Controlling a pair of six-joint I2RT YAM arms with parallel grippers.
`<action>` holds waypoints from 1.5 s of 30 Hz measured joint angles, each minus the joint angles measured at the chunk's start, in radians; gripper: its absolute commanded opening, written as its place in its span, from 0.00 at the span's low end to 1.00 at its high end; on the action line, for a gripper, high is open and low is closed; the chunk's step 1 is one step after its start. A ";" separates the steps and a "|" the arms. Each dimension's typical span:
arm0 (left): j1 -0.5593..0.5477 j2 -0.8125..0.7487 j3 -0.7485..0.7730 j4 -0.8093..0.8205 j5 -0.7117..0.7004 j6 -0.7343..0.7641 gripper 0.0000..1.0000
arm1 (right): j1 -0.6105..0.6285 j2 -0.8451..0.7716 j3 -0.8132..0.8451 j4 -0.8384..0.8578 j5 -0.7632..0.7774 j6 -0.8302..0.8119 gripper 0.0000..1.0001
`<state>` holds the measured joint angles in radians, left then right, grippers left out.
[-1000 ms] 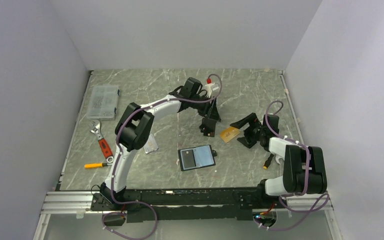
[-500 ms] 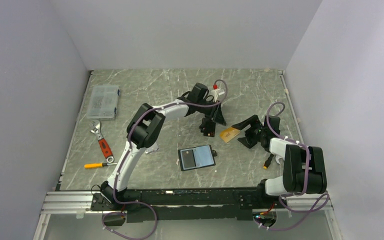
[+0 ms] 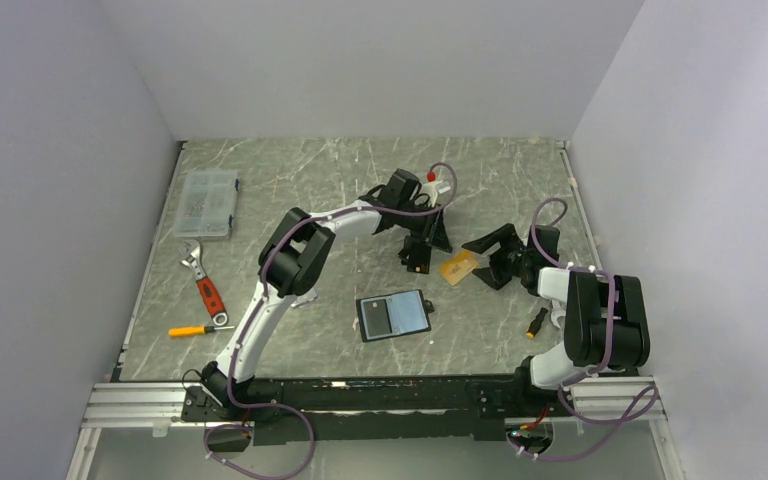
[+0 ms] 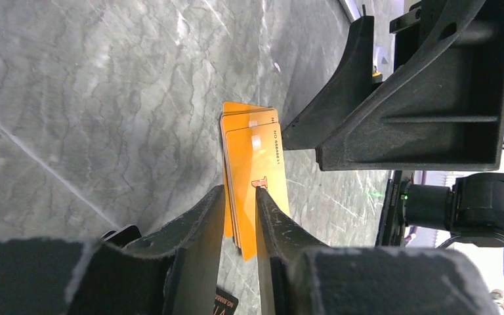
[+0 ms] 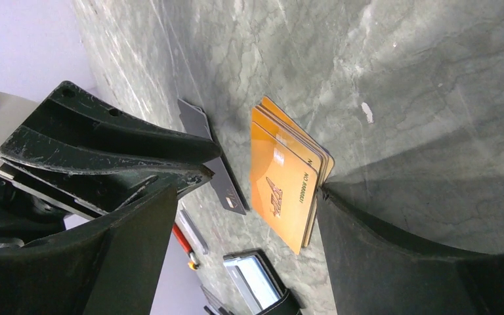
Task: Put the credit cards into the card holder
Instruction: Move the credit card to the center of the board, then pick up the credit card from the center of the board.
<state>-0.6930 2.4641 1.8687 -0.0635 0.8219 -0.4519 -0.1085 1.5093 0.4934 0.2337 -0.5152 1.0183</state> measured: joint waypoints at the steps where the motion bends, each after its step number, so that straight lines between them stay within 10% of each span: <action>1: -0.002 0.000 0.006 -0.011 -0.009 0.009 0.28 | 0.000 0.001 0.000 0.001 -0.001 0.000 0.82; 45: 0.059 -0.154 -0.213 -0.144 -0.131 0.203 0.23 | 0.142 0.082 -0.002 0.174 -0.007 0.032 0.83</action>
<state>-0.6342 2.3100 1.6558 -0.2073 0.6907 -0.2485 0.0334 1.5917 0.4919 0.4072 -0.5220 1.0508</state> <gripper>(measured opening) 0.236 0.818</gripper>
